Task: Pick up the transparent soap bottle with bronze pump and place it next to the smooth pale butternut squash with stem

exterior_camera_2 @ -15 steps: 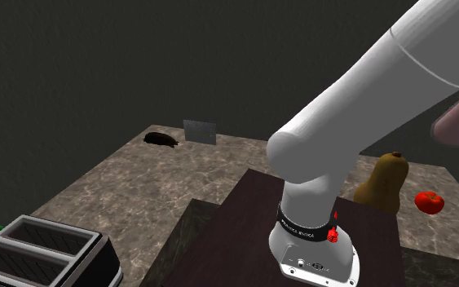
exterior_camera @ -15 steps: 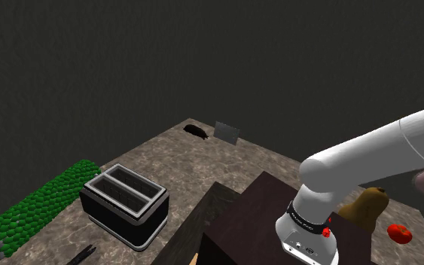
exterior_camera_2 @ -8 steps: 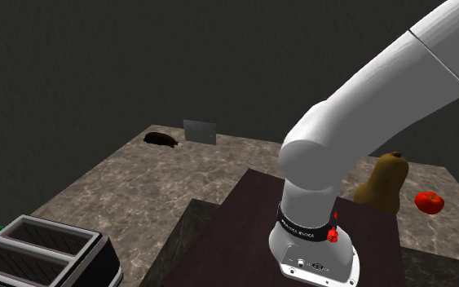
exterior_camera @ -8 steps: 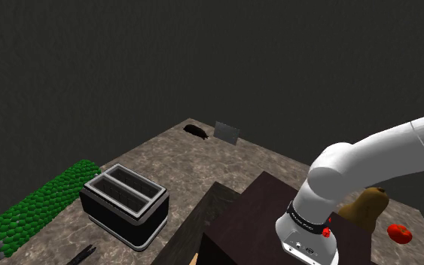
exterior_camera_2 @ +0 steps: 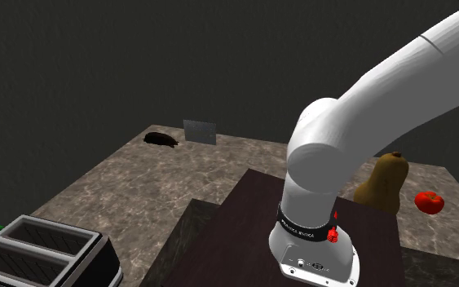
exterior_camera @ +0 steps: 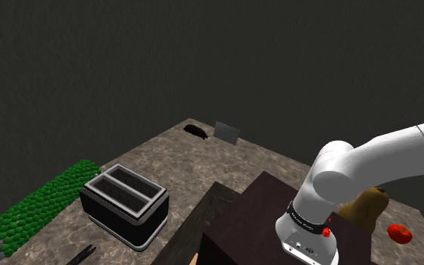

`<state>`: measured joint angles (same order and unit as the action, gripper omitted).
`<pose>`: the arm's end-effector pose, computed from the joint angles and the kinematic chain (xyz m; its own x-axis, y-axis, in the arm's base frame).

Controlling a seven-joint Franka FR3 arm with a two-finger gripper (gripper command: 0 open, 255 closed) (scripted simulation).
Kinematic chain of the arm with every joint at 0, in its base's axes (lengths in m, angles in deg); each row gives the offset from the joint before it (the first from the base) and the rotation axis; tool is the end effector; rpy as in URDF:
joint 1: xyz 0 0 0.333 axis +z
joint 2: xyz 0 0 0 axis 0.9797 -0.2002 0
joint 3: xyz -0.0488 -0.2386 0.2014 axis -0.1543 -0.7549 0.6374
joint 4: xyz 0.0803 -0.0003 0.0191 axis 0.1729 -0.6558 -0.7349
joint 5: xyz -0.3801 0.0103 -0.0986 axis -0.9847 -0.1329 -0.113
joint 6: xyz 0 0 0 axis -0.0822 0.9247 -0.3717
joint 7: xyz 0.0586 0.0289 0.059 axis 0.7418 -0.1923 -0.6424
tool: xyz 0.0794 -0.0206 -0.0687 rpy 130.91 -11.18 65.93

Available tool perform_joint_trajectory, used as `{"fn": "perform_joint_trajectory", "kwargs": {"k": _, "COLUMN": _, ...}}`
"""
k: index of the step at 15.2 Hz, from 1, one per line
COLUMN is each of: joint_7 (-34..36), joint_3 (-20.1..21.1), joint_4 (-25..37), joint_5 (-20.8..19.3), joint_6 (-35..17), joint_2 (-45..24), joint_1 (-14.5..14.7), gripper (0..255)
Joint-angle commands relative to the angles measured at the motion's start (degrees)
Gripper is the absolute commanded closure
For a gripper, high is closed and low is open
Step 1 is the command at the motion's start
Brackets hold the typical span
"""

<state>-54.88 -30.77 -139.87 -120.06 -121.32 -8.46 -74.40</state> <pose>-0.4738 -0.4567 0.5915 0.9529 -0.2786 -0.1197 -0.2927 -0.9482 -0.1235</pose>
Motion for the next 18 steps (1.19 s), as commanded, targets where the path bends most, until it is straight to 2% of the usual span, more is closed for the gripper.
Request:
{"fn": "perform_joint_trajectory", "kwargs": {"k": 1, "joint_7": 0.8, "joint_3": 0.7, "joint_4": -2.9, "joint_5": 0.4, "joint_6": -1.8, "joint_2": 0.0, "joint_1": -1.9, "gripper": 255}}
{"fn": "perform_joint_trajectory", "kwargs": {"k": 9, "joint_7": 3.6, "joint_3": 2.1, "joint_4": -12.0, "joint_5": 0.6, "joint_6": -7.6, "joint_2": 0.7, "joint_1": -7.1, "gripper": 255}}
{"fn": "perform_joint_trajectory", "kwargs": {"k": 18, "joint_7": 6.2, "joint_3": 2.2, "joint_4": -19.7, "joint_5": -0.3, "joint_6": -13.4, "joint_2": 2.3, "joint_1": -10.5, "gripper": 255}}
